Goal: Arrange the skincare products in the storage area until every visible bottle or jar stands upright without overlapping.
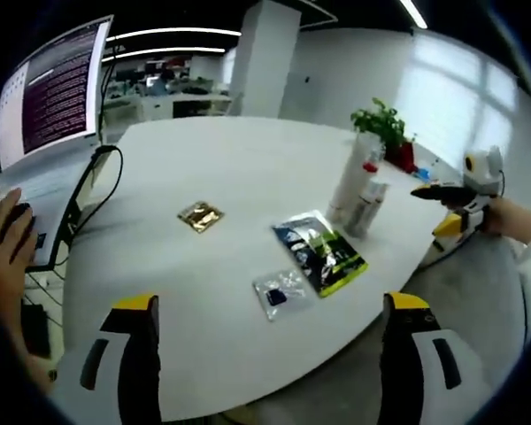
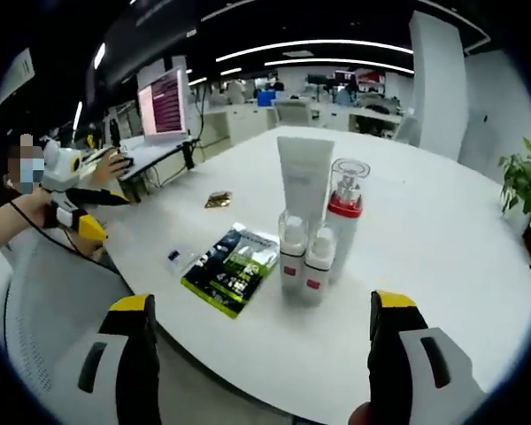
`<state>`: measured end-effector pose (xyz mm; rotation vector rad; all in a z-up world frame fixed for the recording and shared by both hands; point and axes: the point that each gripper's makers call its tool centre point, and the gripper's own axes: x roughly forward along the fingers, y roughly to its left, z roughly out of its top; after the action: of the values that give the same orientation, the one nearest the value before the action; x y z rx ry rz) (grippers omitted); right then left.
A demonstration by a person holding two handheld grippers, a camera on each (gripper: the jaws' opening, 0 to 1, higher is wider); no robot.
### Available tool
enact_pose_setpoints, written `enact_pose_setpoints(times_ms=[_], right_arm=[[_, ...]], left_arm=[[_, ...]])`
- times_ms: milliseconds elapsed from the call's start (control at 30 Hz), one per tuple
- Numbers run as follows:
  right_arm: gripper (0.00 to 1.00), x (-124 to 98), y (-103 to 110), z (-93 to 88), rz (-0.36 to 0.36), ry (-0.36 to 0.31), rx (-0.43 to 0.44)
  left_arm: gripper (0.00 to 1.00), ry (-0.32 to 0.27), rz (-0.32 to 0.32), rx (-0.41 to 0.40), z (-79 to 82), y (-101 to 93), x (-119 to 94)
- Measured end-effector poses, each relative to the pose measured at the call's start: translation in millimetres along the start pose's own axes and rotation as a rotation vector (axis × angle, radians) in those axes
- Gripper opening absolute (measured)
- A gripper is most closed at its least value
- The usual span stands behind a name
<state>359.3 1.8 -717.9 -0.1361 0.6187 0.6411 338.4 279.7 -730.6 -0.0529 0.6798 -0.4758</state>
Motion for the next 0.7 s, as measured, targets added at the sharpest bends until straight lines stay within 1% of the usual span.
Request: enact_pose_setpoints(times_ms=[67, 133, 200, 233, 267, 300, 367, 433, 533, 600, 633, 700], right_arm=[[0.99, 0, 1, 1.1, 0.010, -0.005, 0.016], [0.99, 1, 4, 1.4, 0.024, -0.003, 0.002], [0.99, 1, 5, 1.7, 0.039, 0.001, -0.016], [0.99, 1, 5, 1.8, 0.046, 0.002, -0.021], [0.99, 1, 4, 1.9, 0.051, 0.002, -0.024], [0.99, 1, 3, 1.5, 0.054, 0.005, -0.026], [0.99, 0, 2, 0.4, 0.060, 0.009, -0.026], [0.99, -1, 2, -2.7, 0.068, 0.013, -0.023], [0.99, 2, 0, -7.6, 0.082, 0.033, -0.024], [0.99, 2, 1, -7.8, 0.092, 0.036, -0.019], [0.99, 2, 1, -7.1, 0.097, 0.035, -0.017], [0.99, 2, 0, -7.0, 0.093, 0.037, -0.028]], left_arm=[[0.99, 0.009, -0.011, 0.004, -0.7, -3.3, 1], [0.99, 0.004, -0.011, 0.010, 0.9, -5.5, 2], [0.99, -0.024, -0.001, 0.009, 7.6, -8.5, 4], [0.99, -0.047, 0.003, 0.004, 12.2, -9.1, 5], [0.99, -0.084, 0.011, 0.004, 19.7, -10.0, 5], [0.99, -0.099, 0.020, 0.009, 23.3, -10.5, 5], [0.99, -0.103, 0.020, 0.018, 27.7, -15.3, 5], [0.99, -0.138, 0.033, 0.024, 36.7, -14.2, 7], [0.99, -0.138, 0.046, 0.035, 43.1, -16.4, 11], [0.97, -0.120, 0.060, 0.038, 44.8, -17.3, 14], [0.95, -0.110, 0.062, 0.045, 47.6, -21.4, 16], [0.91, -0.089, 0.064, 0.051, 47.9, -20.6, 19]])
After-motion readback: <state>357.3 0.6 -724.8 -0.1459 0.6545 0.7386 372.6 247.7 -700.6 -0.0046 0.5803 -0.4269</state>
